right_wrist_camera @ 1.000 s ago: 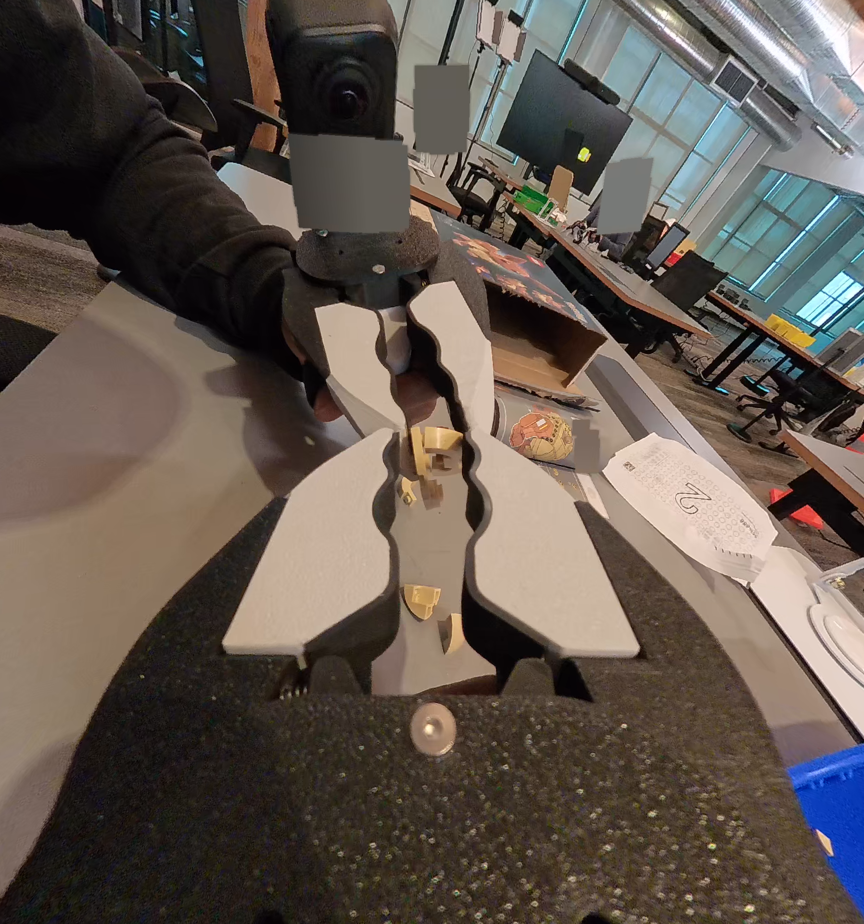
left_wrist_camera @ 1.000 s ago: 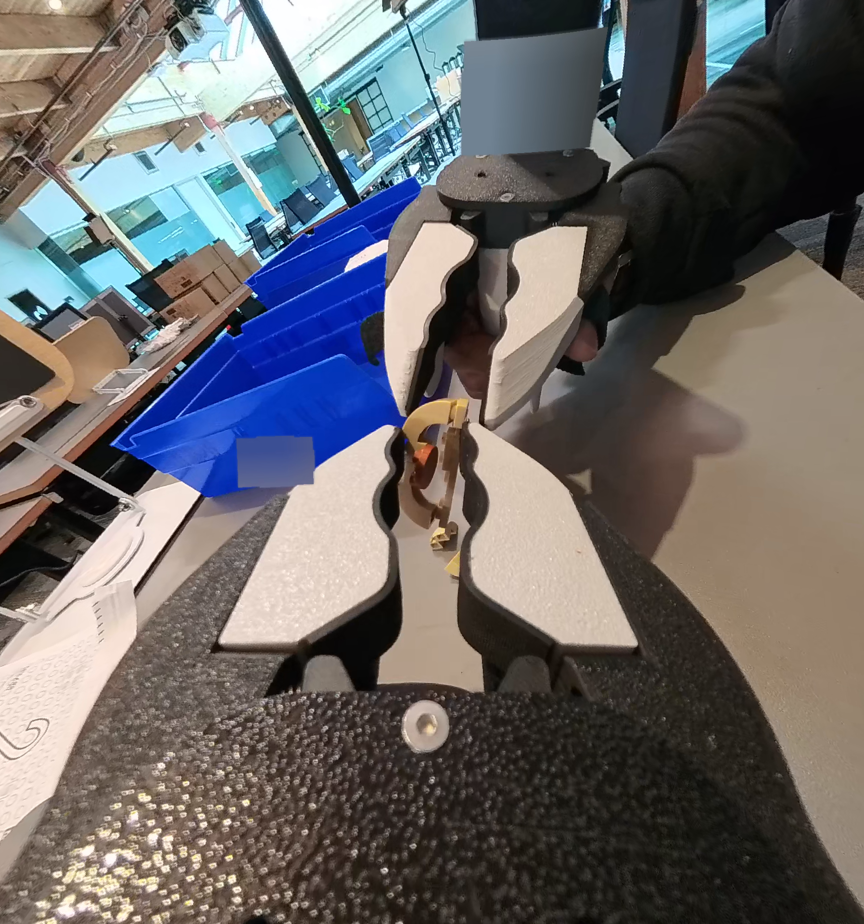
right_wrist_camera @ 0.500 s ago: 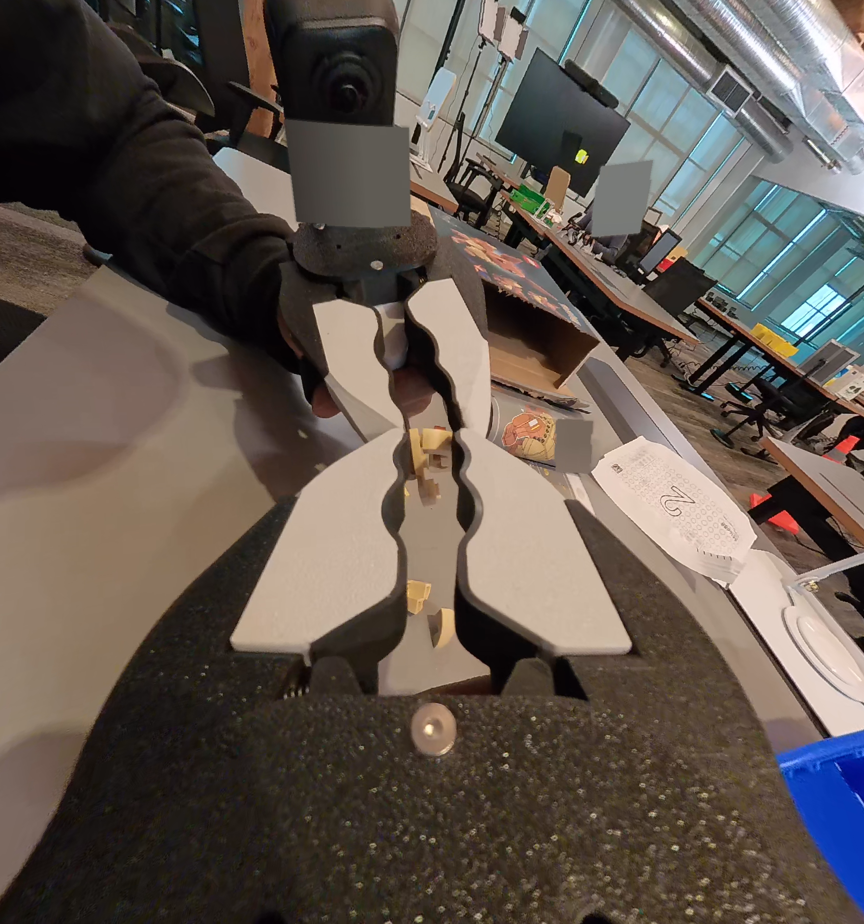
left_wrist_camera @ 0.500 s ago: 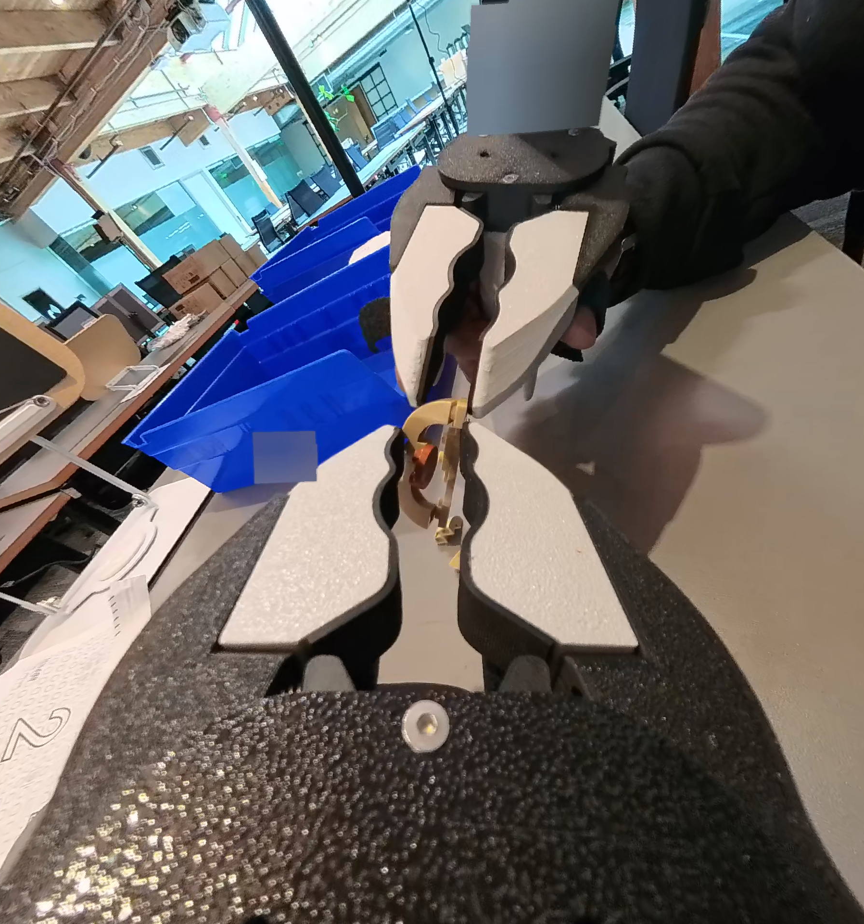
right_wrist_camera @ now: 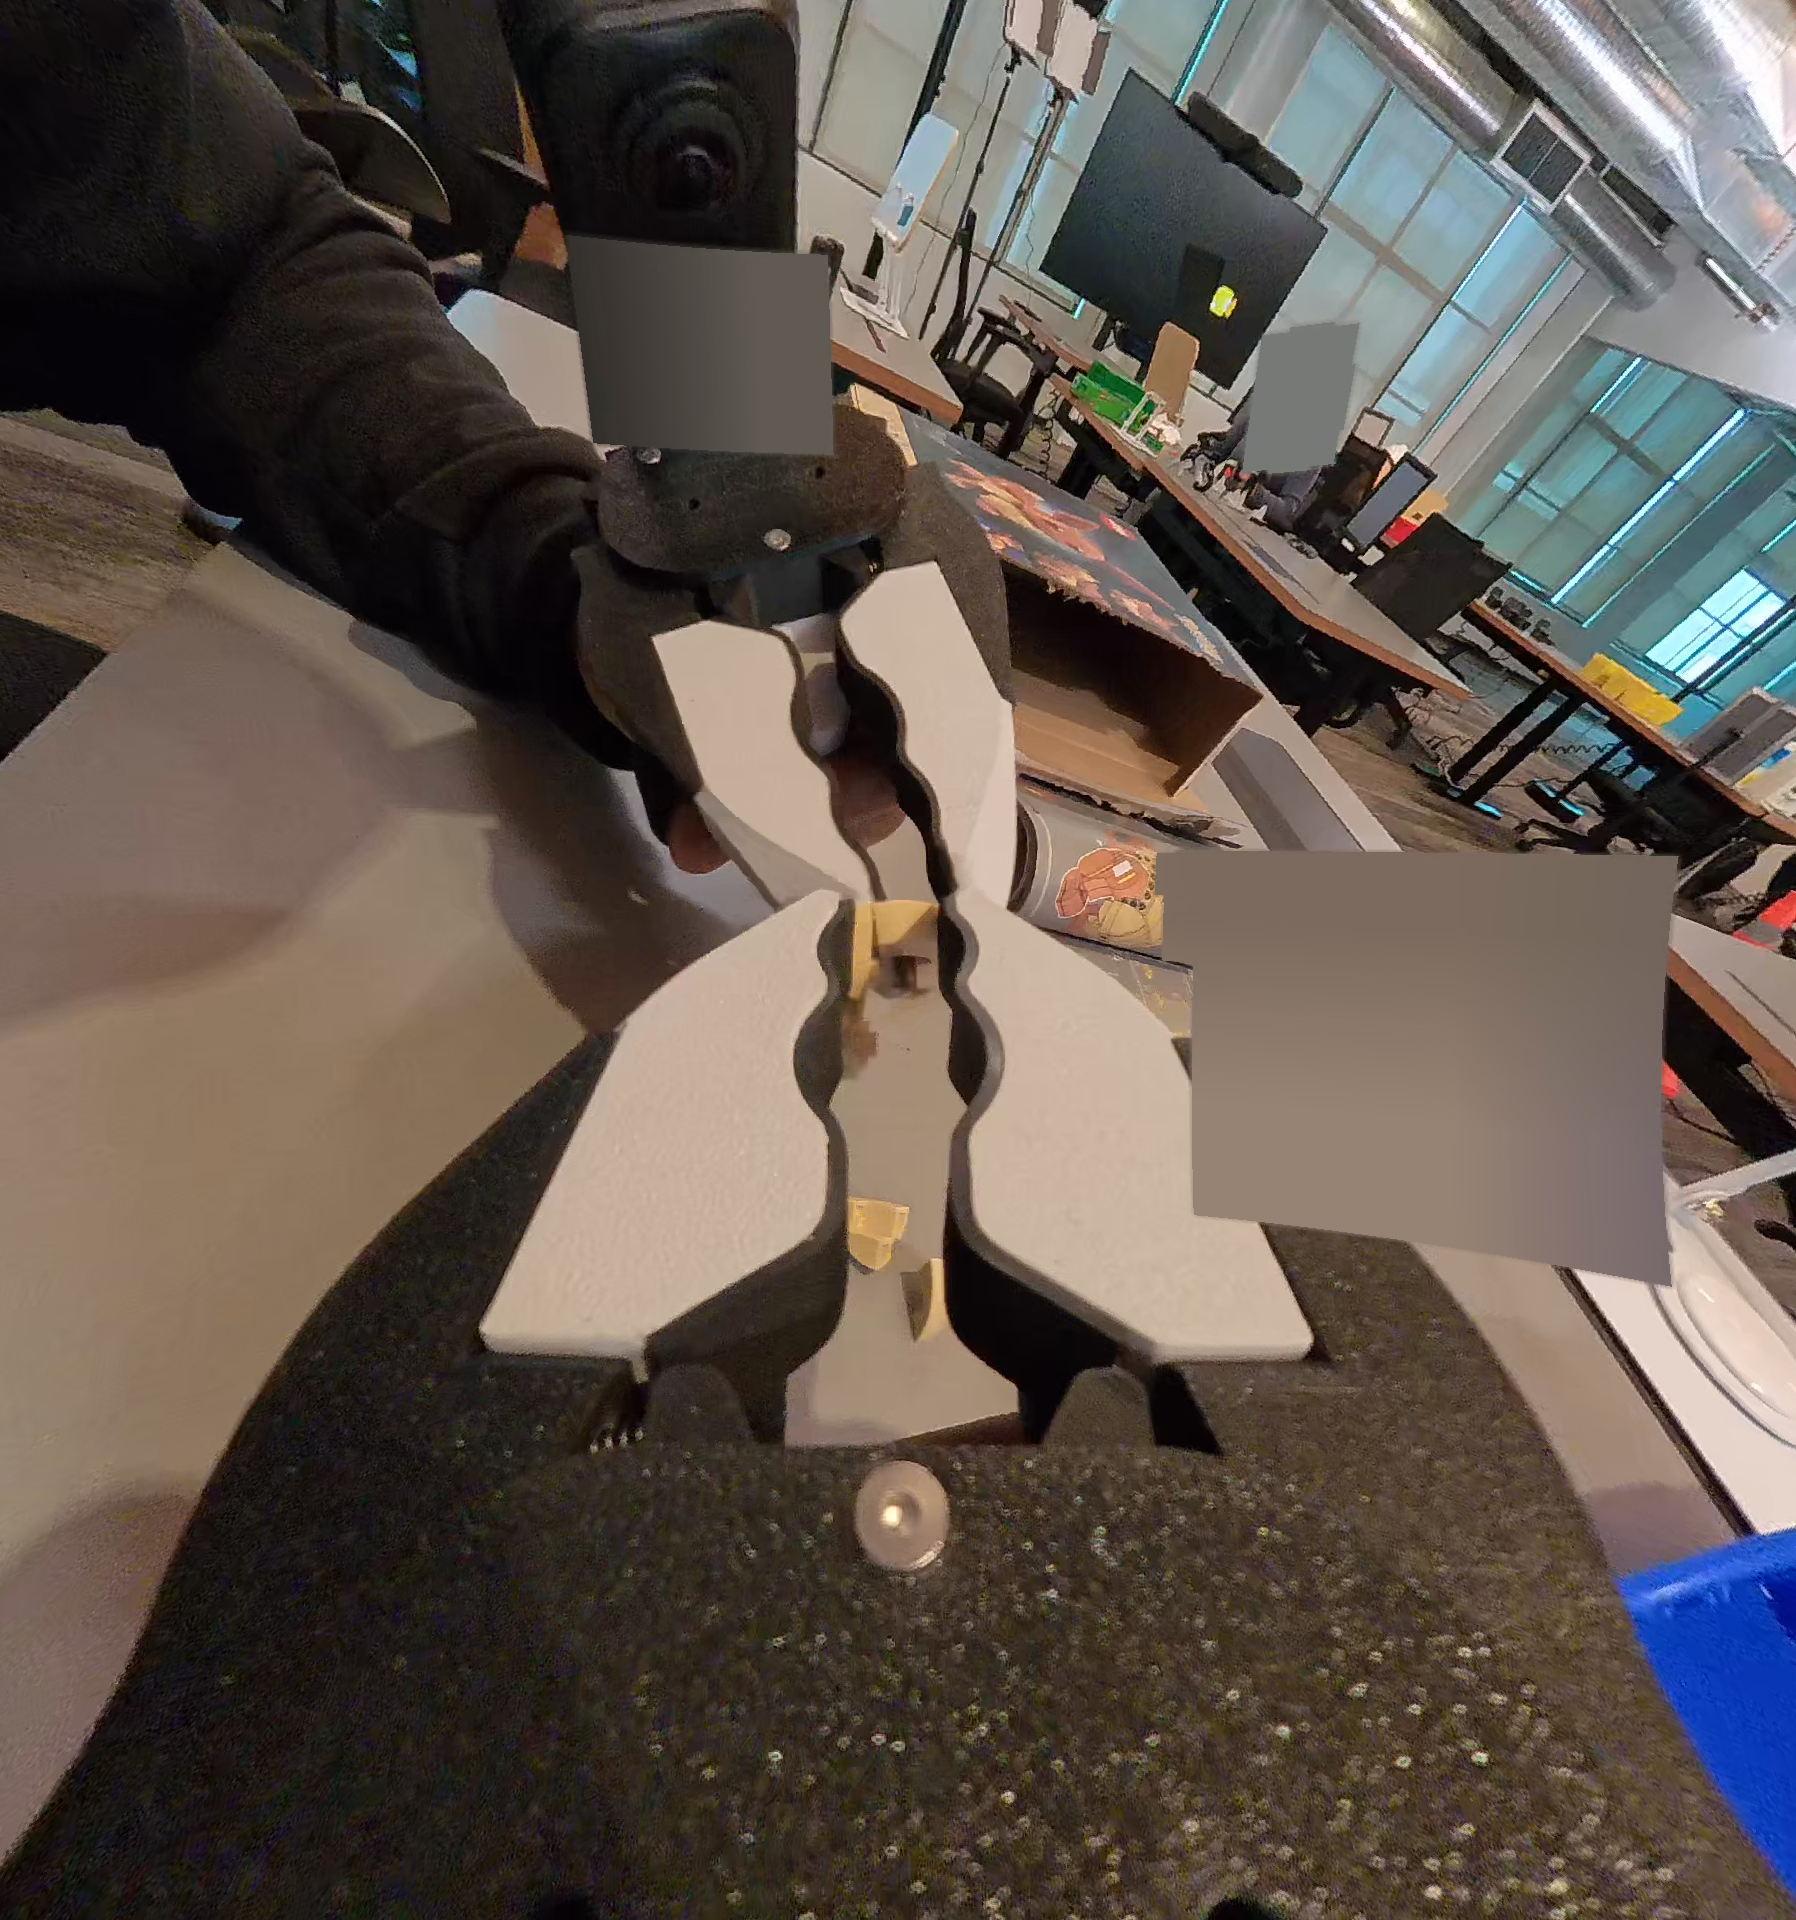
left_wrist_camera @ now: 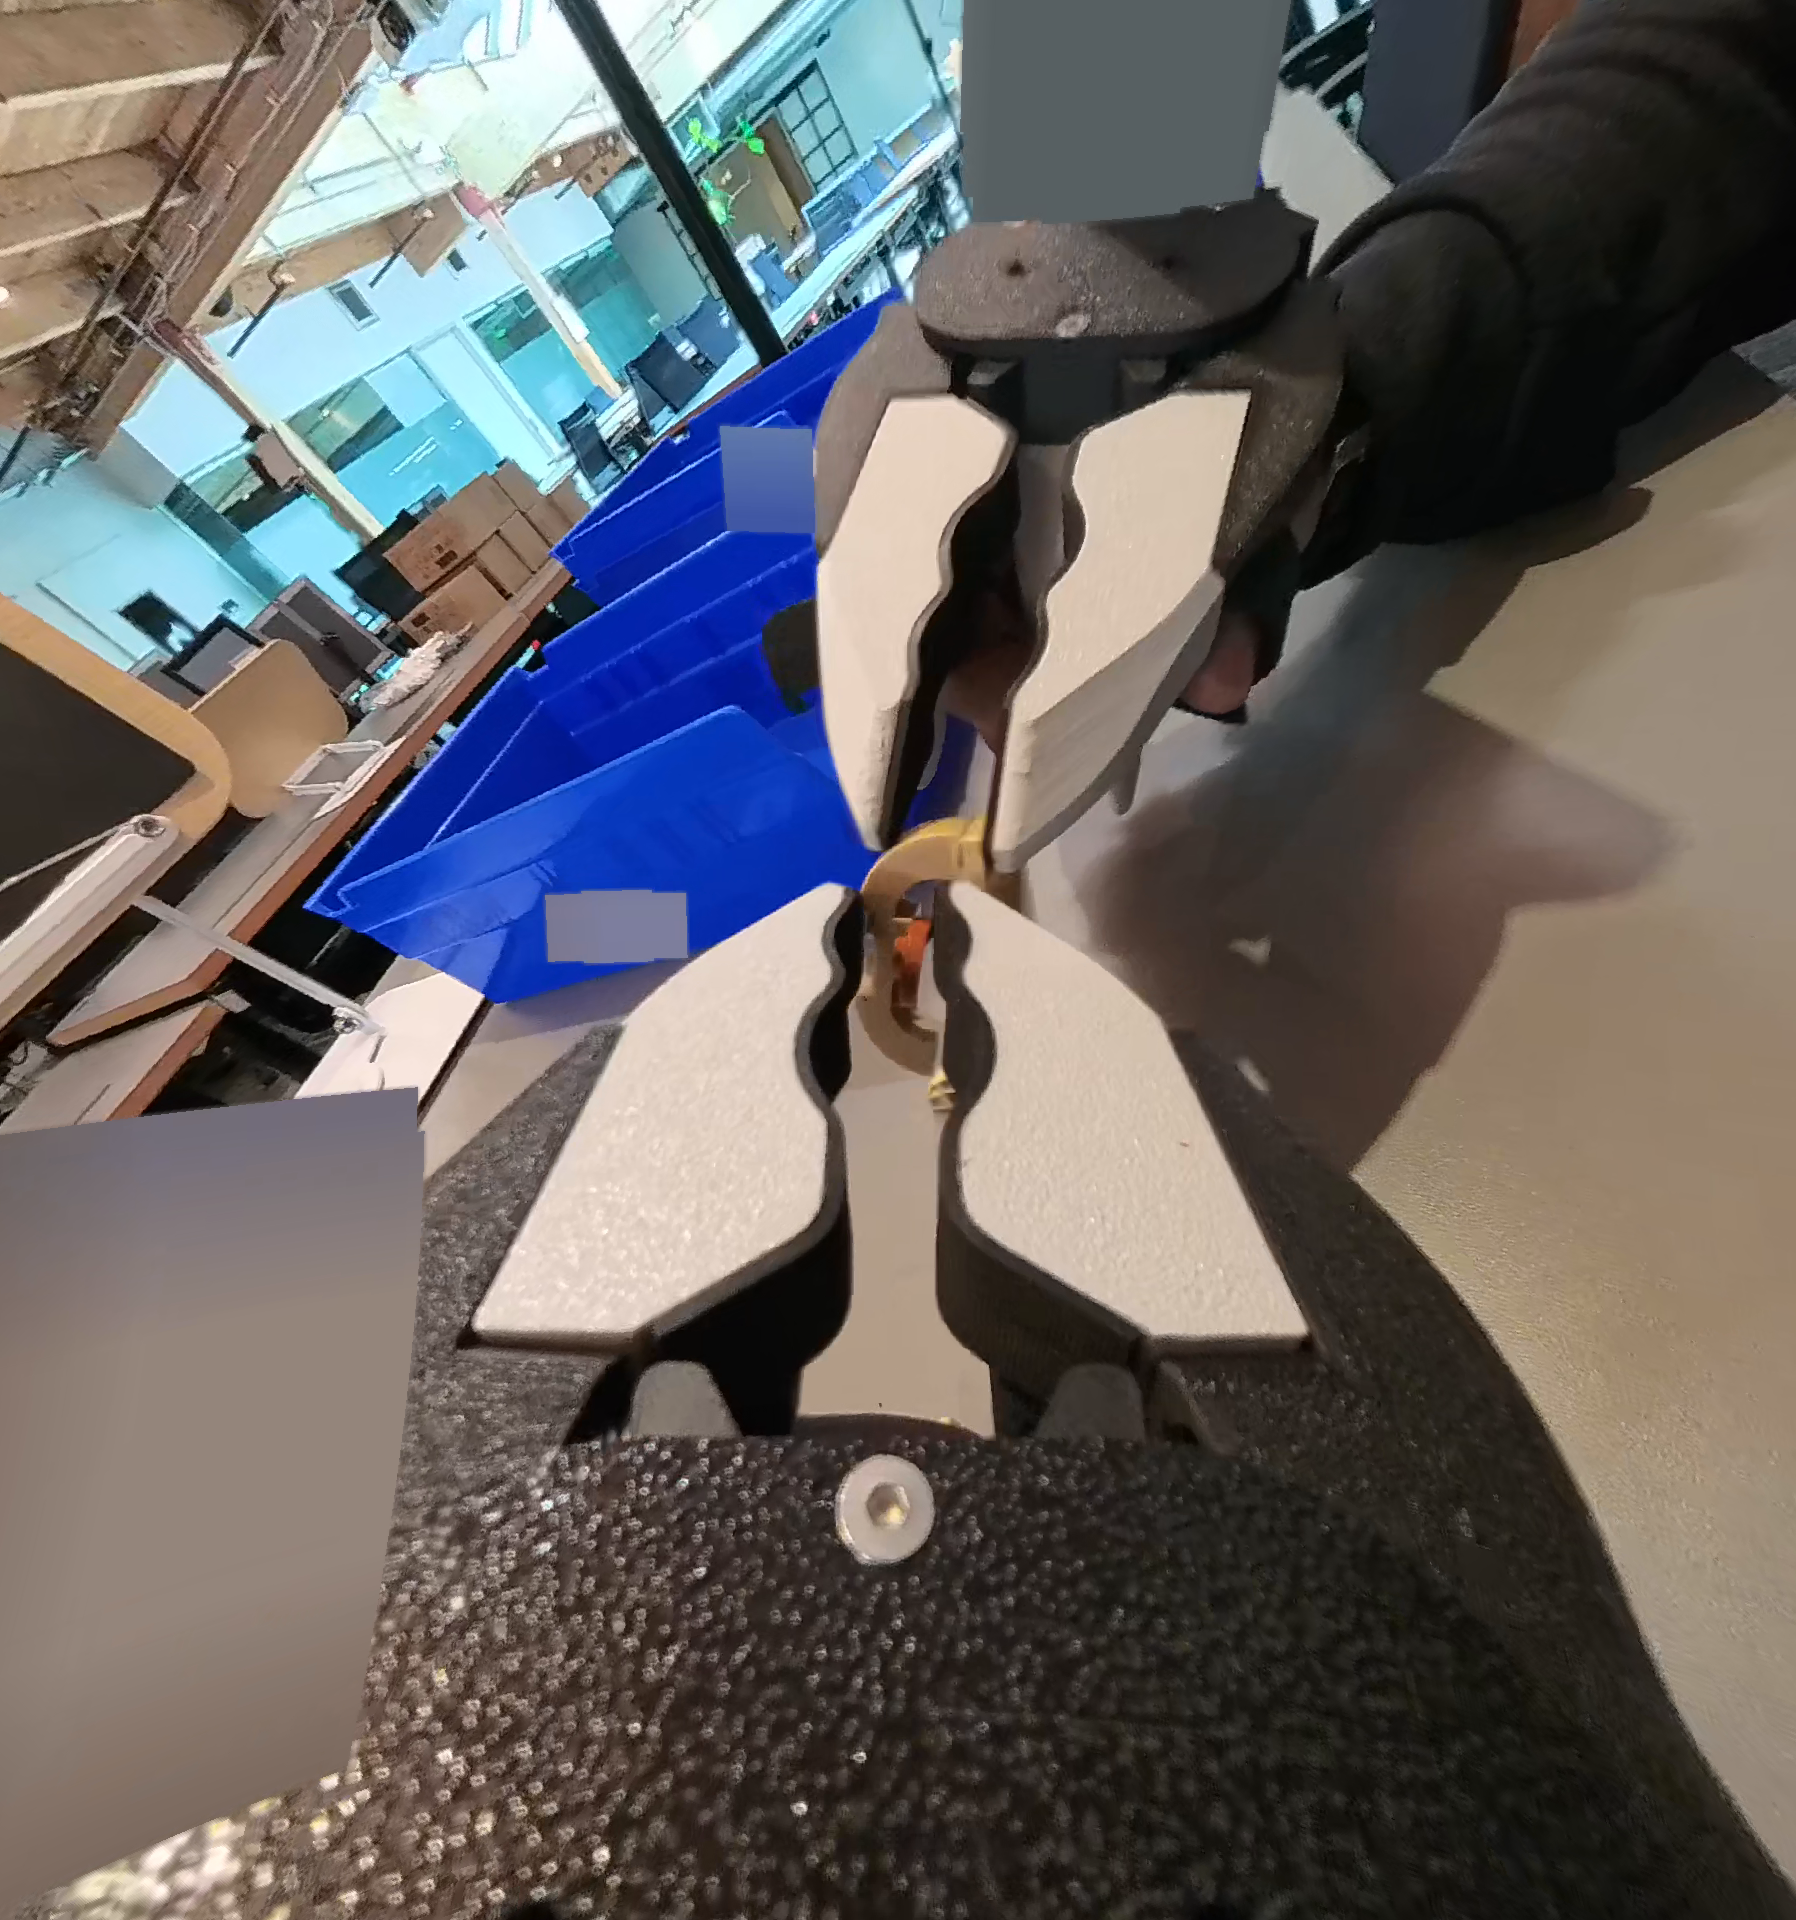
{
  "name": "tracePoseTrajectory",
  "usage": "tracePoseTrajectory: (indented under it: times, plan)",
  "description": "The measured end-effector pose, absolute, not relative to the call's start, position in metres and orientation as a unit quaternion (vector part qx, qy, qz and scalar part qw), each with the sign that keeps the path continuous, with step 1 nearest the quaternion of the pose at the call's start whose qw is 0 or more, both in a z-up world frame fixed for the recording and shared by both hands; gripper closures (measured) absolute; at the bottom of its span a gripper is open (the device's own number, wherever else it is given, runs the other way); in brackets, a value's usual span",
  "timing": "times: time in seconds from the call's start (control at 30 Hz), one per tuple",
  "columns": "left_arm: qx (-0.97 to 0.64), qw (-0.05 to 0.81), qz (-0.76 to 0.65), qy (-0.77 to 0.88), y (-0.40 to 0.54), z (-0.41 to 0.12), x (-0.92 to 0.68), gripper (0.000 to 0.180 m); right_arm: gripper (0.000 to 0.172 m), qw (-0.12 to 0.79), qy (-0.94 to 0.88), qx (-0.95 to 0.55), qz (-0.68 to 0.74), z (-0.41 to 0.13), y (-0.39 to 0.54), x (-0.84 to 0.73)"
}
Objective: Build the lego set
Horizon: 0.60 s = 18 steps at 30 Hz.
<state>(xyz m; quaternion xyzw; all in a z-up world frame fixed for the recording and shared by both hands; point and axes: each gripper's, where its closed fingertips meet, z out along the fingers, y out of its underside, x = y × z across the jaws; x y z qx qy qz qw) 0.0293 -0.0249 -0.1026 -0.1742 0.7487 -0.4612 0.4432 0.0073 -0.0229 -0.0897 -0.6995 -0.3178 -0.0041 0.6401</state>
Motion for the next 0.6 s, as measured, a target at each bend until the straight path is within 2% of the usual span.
tracePoseTrajectory:
  times: [0.37, 0.6]
  plan:
    - [-0.176, 0.428, -0.478, 0.747, -0.0252, -0.1051, 0.0288, 0.168, 0.157, 0.652, -0.322, -0.687, -0.016, -0.0916, -0.0223, 0.0064]
    - [-0.178, 0.387, -0.514, 0.745, -0.0309, -0.1037, 0.0233, 0.169, 0.159, 0.659, -0.35, -0.664, -0.048, -0.0891, -0.0257, 0.0007]
